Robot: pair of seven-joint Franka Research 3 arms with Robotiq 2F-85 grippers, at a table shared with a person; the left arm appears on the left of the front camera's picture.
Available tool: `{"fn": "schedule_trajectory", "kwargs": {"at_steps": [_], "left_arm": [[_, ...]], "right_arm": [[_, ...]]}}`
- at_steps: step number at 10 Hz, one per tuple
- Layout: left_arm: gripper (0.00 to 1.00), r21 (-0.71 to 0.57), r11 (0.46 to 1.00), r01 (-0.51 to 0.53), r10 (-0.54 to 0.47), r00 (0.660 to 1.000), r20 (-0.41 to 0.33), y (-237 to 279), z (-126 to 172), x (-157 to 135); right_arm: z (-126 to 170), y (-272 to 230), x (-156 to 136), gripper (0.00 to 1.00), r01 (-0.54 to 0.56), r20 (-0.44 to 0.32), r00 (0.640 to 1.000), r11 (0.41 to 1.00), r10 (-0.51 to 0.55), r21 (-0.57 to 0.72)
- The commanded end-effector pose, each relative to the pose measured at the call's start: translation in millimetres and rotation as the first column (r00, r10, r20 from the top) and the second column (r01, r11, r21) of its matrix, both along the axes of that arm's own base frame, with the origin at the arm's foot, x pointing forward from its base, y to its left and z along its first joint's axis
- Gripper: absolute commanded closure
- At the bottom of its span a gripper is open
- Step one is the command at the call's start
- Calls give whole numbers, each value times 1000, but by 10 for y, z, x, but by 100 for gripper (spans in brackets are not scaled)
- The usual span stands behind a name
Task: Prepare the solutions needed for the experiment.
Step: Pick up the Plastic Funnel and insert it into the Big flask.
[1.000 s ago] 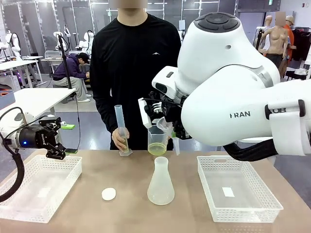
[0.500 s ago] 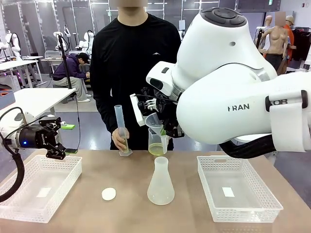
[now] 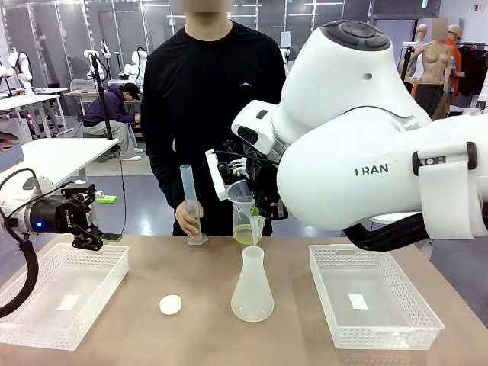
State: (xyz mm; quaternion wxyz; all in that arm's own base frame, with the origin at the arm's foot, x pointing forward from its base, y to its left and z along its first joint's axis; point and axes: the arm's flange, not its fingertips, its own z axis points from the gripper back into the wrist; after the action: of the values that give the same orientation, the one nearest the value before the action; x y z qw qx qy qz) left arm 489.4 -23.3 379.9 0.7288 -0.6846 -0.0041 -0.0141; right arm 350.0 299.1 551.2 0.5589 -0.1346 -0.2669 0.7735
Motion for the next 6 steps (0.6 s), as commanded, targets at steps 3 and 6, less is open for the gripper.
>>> {"fn": "schedule_trajectory", "kwargs": {"at_steps": [3,6], "left_arm": [[0,-4,1000,-2,2,1000,1,1,16,2],[0,-4,1000,-2,2,1000,1,1,16,2]], "right_arm": [[-191,-111,91,97,-57,-12,998,997,58,60],[-303,-148,160,97,-72,-35,997,994,75,87]]}}
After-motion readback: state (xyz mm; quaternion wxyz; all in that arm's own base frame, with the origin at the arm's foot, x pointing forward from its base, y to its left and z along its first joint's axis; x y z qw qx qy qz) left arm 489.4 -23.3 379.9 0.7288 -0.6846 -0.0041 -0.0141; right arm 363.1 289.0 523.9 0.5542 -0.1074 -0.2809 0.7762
